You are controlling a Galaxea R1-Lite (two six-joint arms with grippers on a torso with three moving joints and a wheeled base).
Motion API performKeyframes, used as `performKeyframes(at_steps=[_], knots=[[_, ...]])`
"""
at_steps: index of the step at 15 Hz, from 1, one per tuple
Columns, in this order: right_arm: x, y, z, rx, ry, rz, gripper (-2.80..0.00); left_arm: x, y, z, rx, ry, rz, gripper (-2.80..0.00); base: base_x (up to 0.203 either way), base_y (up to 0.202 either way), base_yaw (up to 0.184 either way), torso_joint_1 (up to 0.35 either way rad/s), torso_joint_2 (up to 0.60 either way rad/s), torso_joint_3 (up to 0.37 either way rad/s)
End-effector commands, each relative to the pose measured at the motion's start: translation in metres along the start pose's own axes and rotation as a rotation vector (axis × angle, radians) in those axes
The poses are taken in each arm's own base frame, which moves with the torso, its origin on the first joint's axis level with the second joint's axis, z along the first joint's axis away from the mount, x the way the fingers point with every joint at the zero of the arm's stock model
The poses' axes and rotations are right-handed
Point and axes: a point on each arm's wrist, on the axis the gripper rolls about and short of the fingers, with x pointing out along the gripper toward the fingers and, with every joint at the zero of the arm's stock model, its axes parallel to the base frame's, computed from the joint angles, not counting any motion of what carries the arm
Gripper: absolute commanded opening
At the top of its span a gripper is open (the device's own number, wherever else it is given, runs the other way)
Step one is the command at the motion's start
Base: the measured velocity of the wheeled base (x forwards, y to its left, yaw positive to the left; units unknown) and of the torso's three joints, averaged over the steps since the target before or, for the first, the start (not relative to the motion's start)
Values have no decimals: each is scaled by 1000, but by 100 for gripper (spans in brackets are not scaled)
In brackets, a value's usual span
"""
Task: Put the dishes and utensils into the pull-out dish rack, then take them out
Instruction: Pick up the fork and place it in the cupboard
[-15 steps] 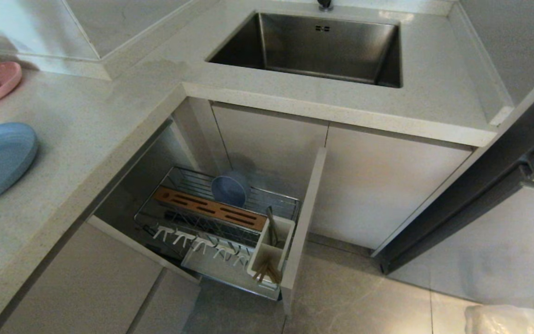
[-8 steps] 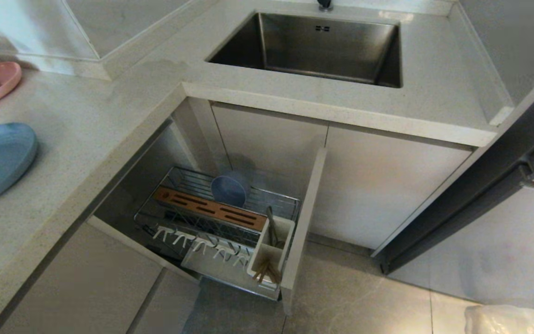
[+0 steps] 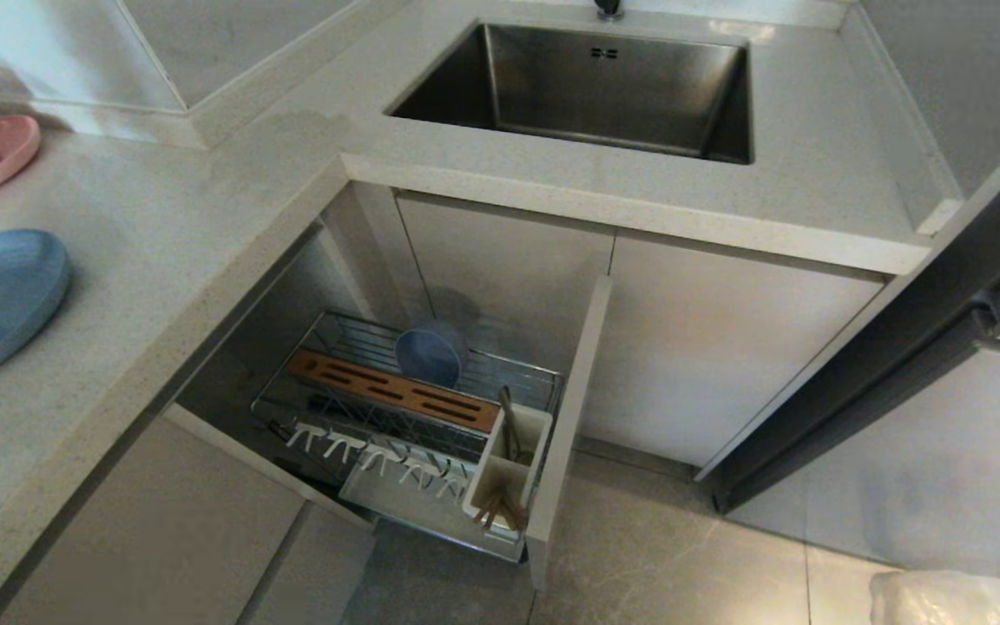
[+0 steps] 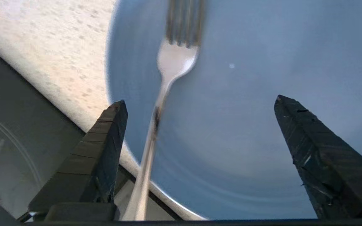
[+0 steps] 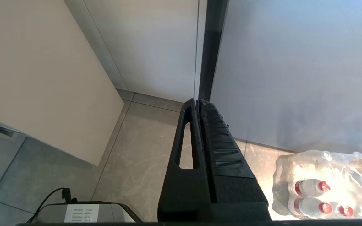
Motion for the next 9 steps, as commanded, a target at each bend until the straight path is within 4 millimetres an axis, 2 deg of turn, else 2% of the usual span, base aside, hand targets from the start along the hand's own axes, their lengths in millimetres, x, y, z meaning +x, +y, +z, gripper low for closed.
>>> performKeyframes(at_steps=[1,9], knots=[[0,0,0,0,1,0,-280,2,0,-1,1,12,-5,0,0,0,0,0,0,0],[0,0,0,0,0,0,-280,15,-4,0,9,37,-25,0,0,0,0,0,0,0]])
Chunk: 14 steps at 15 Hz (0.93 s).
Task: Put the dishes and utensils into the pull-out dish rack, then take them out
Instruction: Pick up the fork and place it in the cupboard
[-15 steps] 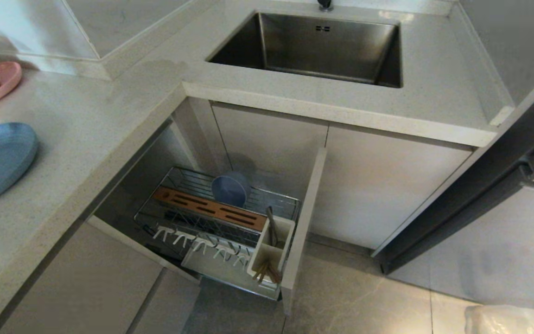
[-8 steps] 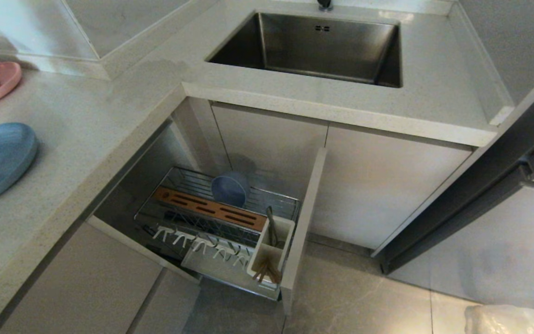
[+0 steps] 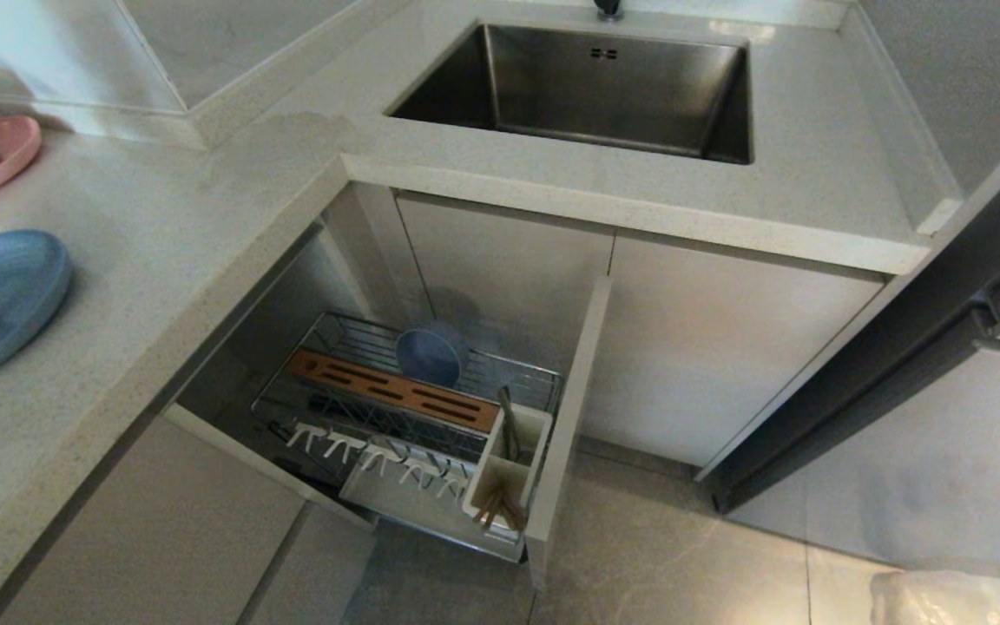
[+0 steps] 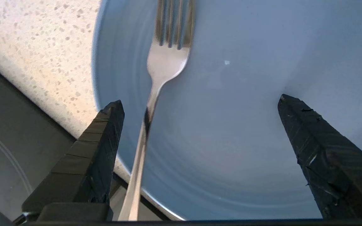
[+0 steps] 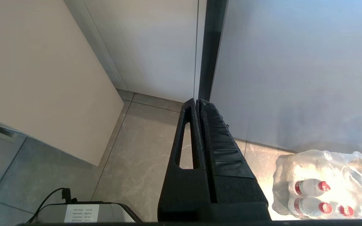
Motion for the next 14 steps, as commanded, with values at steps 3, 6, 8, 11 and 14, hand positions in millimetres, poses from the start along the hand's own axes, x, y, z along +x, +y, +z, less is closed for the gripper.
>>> performKeyframes(at_steps=[3,6,8,11,14], knots=[[0,0,0,0,1,0,-280,8,-1,-1,2,23,-10,0,0,0,0,0,0,0],[0,0,0,0,1,0,-280,8,-3,-2,-5,33,-40,0,0,0,0,0,0,0],[0,0,0,0,0,0,-280,4,-4,-3,-48,23,-89,0,0,0,0,0,0,0],[0,0,0,0,1,0,-280,-6,-5,-3,-114,-1,-102,0,0,0,0,0,0,0],[0,0,0,0,1,0,-280,-4,-6,-4,-116,11,-107,0,0,0,0,0,0,0]])
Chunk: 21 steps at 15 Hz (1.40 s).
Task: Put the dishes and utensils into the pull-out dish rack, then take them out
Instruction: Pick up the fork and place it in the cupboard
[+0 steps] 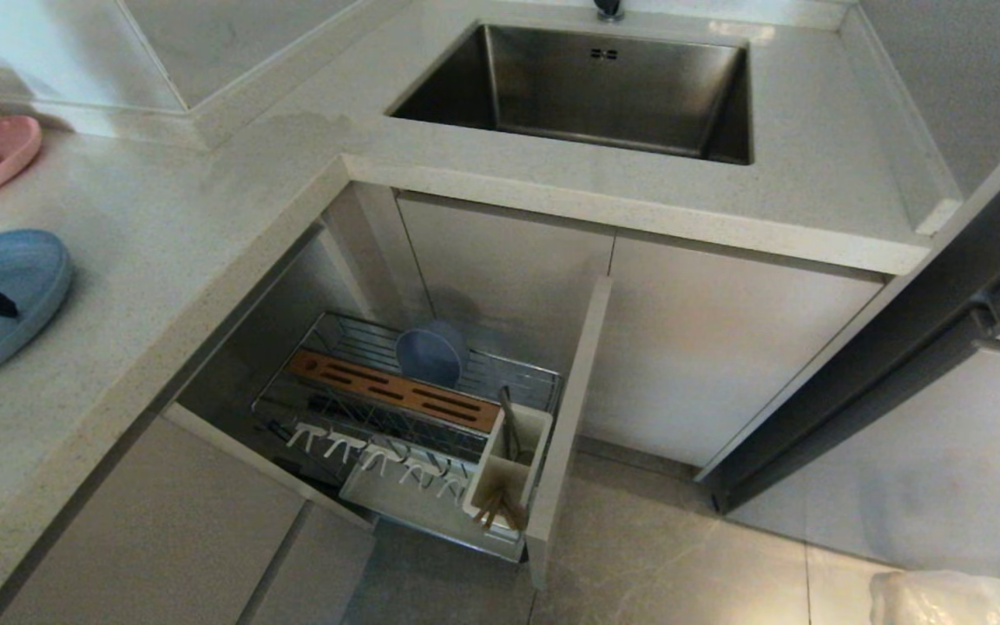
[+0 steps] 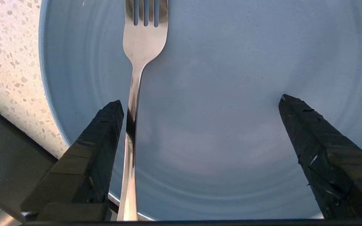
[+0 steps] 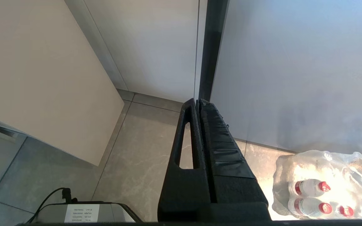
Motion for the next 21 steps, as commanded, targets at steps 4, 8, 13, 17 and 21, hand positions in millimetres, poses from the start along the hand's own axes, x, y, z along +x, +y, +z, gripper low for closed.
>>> performKeyframes(at_steps=[4,8,13,17,21], knots=[[0,0,0,0,1,0,-280,4,2,1,-1,4,4,0,0,0,0,0,0,0],[0,0,0,0,0,0,-280,5,2,0,-3,10,2,0,0,0,0,0,0,0],[0,0,0,0,0,0,-280,4,2,-1,-4,12,5,-280,0,0,0,0,0,0],[0,0,0,0,1,0,-280,4,2,-1,-4,11,5,-280,0,0,0,0,0,0],[0,0,0,0,0,0,-280,3,2,0,-3,9,5,-280,0,0,0,0,0,0]])
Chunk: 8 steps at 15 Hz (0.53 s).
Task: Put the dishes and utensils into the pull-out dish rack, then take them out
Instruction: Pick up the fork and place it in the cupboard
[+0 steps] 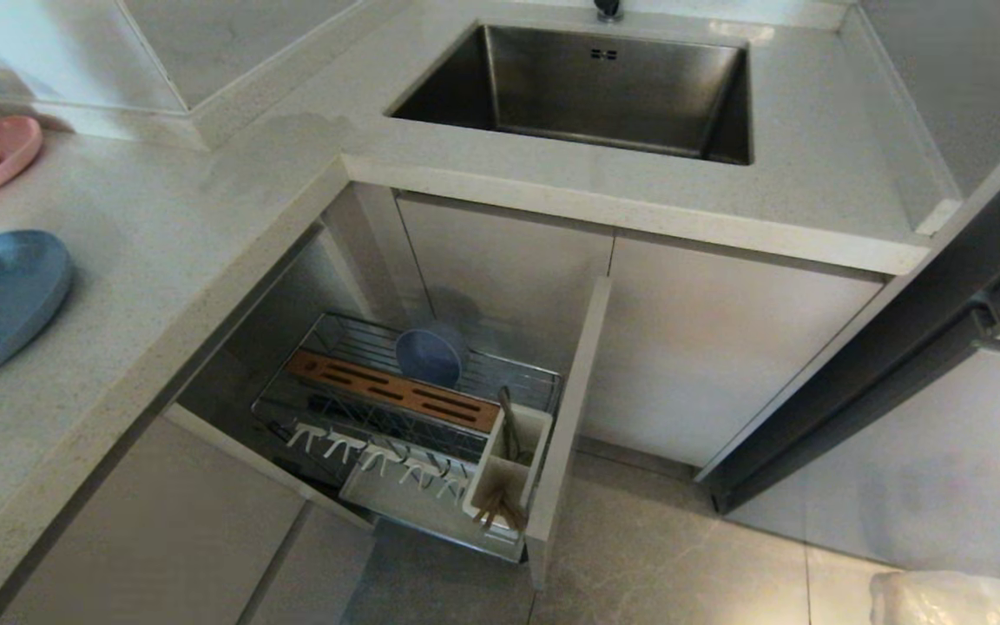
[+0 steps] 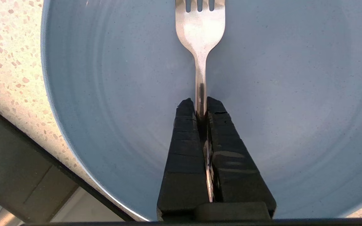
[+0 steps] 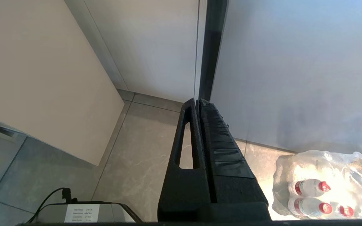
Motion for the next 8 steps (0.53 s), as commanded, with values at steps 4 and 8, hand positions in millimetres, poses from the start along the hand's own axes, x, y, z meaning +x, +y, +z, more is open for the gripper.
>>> performKeyframes(at_steps=[4,8], knots=[[0,0,0,0,0,0,-280,-15,-3,0,4,-34,-2,-280,0,0,0,0,0,0],[0,0,0,0,1,0,-280,-58,-11,-7,4,-118,8,-280,0,0,0,0,0,0]])
